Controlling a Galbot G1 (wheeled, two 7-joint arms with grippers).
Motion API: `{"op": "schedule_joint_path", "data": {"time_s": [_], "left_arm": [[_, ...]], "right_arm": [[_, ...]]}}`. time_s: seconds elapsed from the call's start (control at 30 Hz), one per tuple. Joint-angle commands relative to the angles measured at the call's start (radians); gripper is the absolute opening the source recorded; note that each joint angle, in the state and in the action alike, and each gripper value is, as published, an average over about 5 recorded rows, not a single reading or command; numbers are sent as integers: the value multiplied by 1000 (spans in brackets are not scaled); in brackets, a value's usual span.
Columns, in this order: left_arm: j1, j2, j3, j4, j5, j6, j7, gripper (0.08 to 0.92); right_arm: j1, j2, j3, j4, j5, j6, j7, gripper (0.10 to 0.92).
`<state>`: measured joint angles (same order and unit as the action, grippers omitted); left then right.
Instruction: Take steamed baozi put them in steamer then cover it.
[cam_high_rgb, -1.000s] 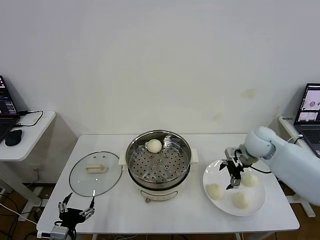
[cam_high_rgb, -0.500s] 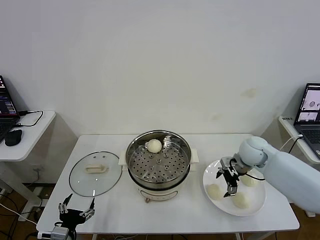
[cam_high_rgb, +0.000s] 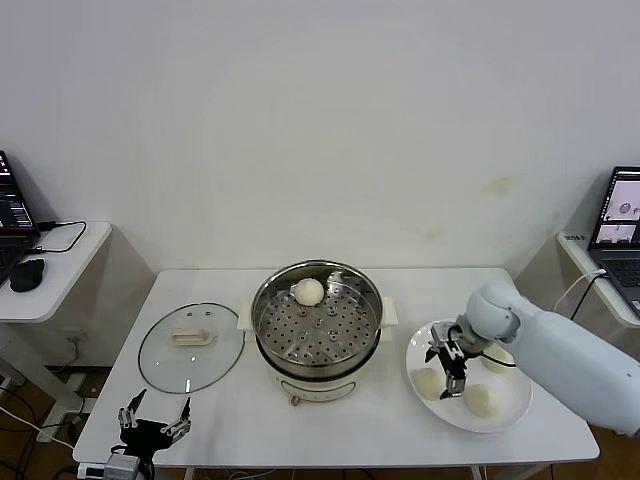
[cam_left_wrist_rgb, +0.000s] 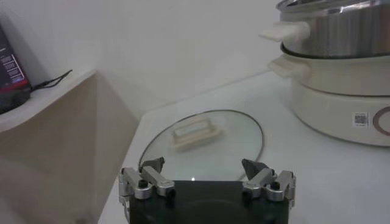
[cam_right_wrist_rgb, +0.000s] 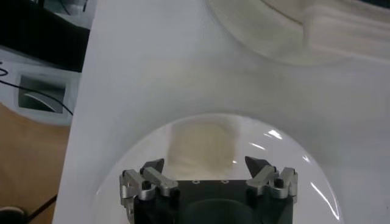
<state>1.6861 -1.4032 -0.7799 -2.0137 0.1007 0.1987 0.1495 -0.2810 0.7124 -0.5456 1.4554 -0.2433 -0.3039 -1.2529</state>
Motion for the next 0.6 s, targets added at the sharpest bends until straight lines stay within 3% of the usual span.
{"op": "schedule_joint_path", "data": {"time_s": [0.03,0.47,0.6], "left_arm": [[0,1,1,4,0,0,0,823],[-6,0,3,15,0,1,-2,823],[-6,-1,4,14,1,1,-2,823]], "right_arm": [[-6,10,-1,-11,-8,1,10,823],[-8,11,-8,-15,-3,-2,15,823],[-14,8,-6,-14,2,-6,18,782]]}}
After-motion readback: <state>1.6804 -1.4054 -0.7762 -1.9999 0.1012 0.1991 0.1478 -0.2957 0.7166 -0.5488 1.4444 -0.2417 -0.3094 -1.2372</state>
